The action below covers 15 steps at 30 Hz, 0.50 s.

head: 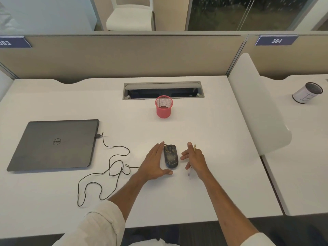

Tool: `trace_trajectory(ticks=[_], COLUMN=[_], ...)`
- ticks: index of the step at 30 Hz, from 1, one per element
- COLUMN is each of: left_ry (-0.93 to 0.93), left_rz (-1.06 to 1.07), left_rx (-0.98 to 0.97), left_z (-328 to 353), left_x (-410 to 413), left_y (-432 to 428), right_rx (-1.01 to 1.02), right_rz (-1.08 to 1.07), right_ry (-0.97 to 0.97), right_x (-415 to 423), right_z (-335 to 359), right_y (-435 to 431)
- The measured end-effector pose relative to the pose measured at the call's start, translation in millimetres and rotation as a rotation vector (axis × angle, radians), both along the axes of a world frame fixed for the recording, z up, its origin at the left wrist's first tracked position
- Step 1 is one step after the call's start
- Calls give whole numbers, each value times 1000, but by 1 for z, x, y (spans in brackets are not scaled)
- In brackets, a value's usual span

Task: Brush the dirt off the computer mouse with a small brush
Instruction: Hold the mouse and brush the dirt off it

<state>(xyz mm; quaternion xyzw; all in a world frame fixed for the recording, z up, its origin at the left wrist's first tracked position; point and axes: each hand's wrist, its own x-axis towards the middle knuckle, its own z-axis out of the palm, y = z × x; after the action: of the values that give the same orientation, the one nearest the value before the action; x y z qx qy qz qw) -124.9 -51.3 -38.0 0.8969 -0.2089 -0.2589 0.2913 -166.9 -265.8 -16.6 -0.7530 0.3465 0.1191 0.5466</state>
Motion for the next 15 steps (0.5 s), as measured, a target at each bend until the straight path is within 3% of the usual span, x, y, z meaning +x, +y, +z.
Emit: trace_trajectory(ticks=[15], left_ry=[-50], left_rz=[20], left_rx=[-3], left_z=[-3], left_x=[6], left_y=[-4], right_rx=[-89], right_rz=[90], right_ry=[83], right_x=[10], right_z=[-10], right_y=[13])
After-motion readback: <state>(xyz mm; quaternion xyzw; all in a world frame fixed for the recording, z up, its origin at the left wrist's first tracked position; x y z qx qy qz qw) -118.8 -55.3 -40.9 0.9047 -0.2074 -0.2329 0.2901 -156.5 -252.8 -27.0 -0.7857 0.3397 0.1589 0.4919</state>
